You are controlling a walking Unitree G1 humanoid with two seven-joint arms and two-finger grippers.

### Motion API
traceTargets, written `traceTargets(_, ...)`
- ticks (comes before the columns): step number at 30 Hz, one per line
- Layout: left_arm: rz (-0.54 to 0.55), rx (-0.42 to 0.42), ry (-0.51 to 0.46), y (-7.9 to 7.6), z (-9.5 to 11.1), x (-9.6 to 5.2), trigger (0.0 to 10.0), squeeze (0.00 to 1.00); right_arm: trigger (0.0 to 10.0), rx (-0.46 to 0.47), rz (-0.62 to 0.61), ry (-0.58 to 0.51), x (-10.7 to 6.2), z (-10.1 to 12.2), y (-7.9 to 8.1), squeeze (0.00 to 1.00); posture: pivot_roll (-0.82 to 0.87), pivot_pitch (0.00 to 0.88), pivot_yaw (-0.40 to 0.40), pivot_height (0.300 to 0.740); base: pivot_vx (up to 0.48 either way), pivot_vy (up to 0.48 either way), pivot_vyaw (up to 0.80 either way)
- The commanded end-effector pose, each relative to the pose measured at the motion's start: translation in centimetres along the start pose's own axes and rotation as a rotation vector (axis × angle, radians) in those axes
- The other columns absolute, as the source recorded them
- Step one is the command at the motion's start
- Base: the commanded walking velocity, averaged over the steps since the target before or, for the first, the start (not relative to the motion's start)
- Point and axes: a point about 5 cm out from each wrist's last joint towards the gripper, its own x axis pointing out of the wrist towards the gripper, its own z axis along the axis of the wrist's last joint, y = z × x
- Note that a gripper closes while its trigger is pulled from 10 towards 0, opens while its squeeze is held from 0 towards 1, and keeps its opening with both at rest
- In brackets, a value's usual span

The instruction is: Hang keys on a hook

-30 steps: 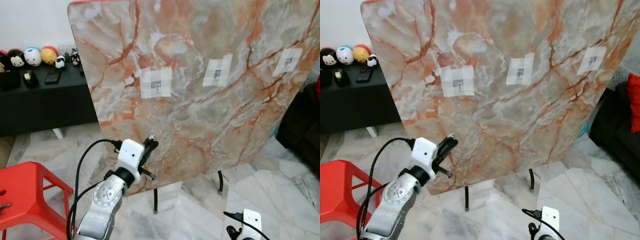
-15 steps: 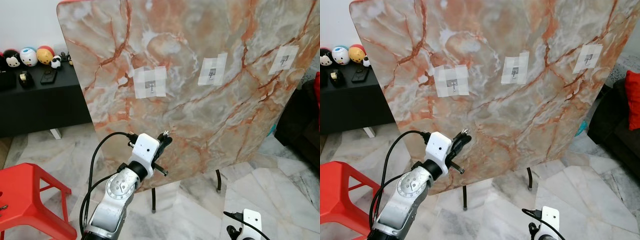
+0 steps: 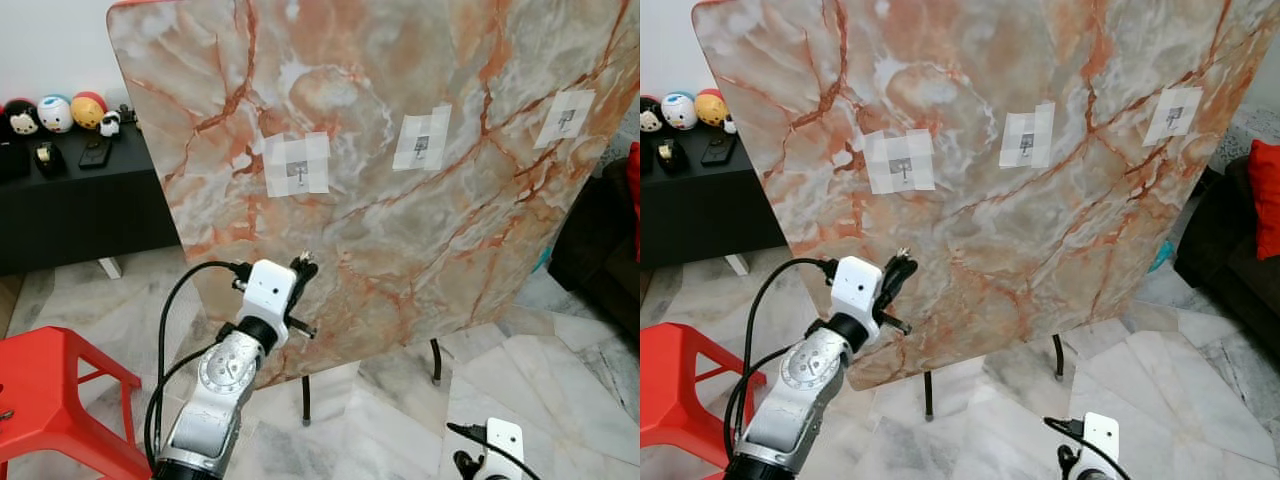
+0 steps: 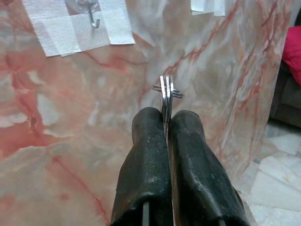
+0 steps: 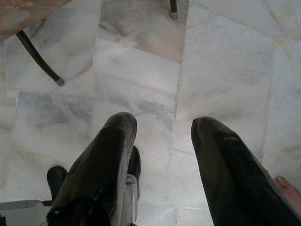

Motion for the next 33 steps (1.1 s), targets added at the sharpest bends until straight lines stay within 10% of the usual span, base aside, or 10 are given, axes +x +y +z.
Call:
traceTargets(1, -0.004, 0.007, 0.0, -0.1, 0.0, 0.2, 10.0, 0.0, 10.0, -0.002, -0.012, -0.008, 0.0, 0.3, -0.3, 0.0, 0.09, 0.0, -0.062, 0.74, 0.0, 0.0, 0.0)
traceTargets(18, 0.065, -0.008, -0.024, 0.8, 0.2, -0.2, 10.0, 0.0, 10.0, -0.007, -0.014, -0.005, 0.0, 0.2, -0.4, 0.0, 0.09, 0.0, -0.061, 0.74, 0.18, 0.0, 0.0)
traceTargets(28, 0.221, 0.034, -0.012, 6.4, -0.3, -4.8, 10.0, 0.0, 10.0, -0.008, -0.019, -0.003, 0.0, 0.2, -0.5, 0.0, 0.1, 0.0, -0.064, 0.74, 0.299, 0.0, 0.0)
traceTargets(33, 0.154, 0.038, -0.002, 6.1, -0.3, -5.8, 10.0, 0.0, 10.0, -0.015, -0.017, -0.004, 0.0, 0.3, -0.6, 0.0, 0.11, 0.0, -0.072, 0.74, 0.181, 0.0, 0.0)
